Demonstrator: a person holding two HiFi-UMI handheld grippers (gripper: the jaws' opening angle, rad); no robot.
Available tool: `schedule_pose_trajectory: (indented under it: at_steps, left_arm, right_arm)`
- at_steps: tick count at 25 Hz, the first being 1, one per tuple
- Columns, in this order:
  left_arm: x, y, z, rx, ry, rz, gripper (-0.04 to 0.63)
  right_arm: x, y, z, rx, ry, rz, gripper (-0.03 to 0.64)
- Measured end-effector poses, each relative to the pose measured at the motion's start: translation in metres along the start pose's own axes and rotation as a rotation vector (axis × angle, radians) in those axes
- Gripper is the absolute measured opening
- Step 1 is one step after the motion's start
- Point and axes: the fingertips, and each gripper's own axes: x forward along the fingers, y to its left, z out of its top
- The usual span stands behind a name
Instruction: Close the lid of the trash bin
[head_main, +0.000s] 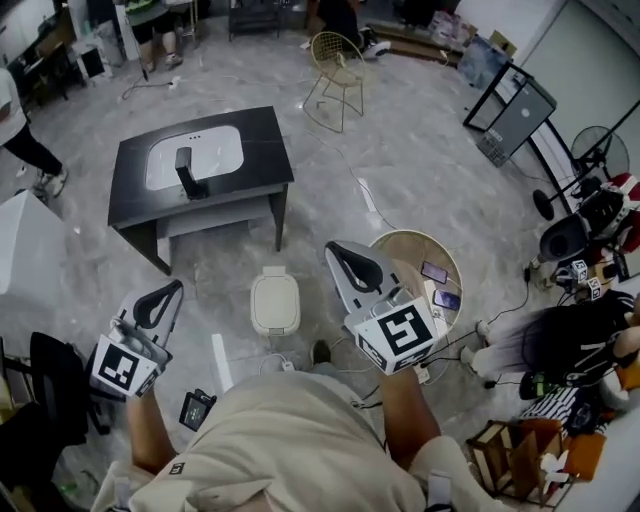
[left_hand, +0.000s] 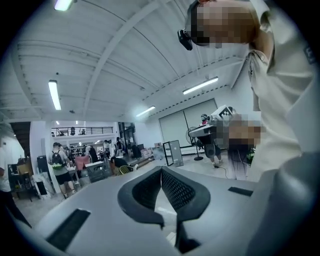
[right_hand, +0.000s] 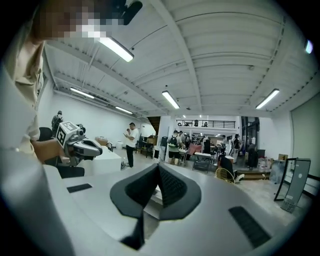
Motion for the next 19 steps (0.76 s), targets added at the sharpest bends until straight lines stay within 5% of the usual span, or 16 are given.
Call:
schedule_pose_trajectory:
  at_steps: [19]
  left_arm:
    - [-0.024, -0.037, 0.013, 0.044, -0.010, -0.055, 0.018]
  right_arm:
    - [-0.060, 0.018, 0.017, -0.007, -0.038, -0.068, 0.021]
